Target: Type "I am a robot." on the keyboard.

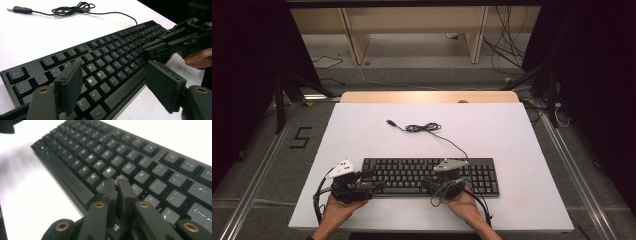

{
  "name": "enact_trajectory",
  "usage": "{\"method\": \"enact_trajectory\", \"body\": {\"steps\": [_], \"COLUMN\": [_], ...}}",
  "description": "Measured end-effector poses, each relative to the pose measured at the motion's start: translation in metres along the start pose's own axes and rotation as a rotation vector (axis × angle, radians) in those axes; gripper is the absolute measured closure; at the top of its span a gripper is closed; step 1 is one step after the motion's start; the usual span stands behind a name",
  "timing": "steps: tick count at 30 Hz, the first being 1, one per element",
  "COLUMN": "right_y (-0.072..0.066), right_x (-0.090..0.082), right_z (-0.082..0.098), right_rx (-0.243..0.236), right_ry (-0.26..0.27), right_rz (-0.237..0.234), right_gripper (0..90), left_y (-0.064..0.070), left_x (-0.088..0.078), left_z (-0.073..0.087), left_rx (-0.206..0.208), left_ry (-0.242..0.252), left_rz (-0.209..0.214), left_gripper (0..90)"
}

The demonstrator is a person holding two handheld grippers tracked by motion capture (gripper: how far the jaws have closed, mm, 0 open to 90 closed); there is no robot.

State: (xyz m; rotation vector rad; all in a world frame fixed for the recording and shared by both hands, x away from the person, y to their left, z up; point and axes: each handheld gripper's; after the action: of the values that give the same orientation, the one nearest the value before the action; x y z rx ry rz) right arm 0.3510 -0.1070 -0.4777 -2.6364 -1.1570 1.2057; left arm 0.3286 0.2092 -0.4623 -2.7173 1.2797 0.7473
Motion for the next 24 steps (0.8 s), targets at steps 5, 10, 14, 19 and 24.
{"method": "enact_trajectory", "body": {"steps": [5, 10, 14, 19, 24], "right_y": [0.004, 0.008, 0.009, 0.009, 0.01], "right_x": [-0.009, -0.021, -0.029, -0.037, -0.046], "right_z": [-0.001, -0.001, 0.0, 0.0, 0.003], "right_rx": [0.01, 0.015, 0.018, 0.01, 0.007], "right_ry": [0.033, 0.062, 0.081, 0.108, 0.128], "right_rz": [-0.009, -0.022, -0.033, -0.046, -0.047], "right_gripper": [78.4, 70.3, 62.1, 52.6, 47.9], "left_y": [0.0, -0.001, -0.001, -0.001, -0.001], "left_x": [-0.001, -0.001, -0.001, -0.002, -0.002], "left_z": [0.0, 0.0, -0.001, -0.001, -0.001], "left_rx": [0.003, 0.003, 0.001, 0.001, -0.002], "left_ry": [0.001, 0.002, 0.006, 0.007, 0.009], "left_rz": [-0.001, -0.002, -0.003, -0.003, -0.001], "left_gripper": [29.3, 29.2, 29.2, 29.2, 29.2]}}
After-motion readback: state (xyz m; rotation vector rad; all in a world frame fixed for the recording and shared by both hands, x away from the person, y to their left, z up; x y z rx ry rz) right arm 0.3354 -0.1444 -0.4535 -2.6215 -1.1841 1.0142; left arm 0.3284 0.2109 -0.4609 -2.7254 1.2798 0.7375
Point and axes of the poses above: each handheld gripper's, and its own axes: x roughly forward along the jaws, z roughly out of its underside, y roughly to its right, and after that the axes turned 9 degrees about x, right-handed
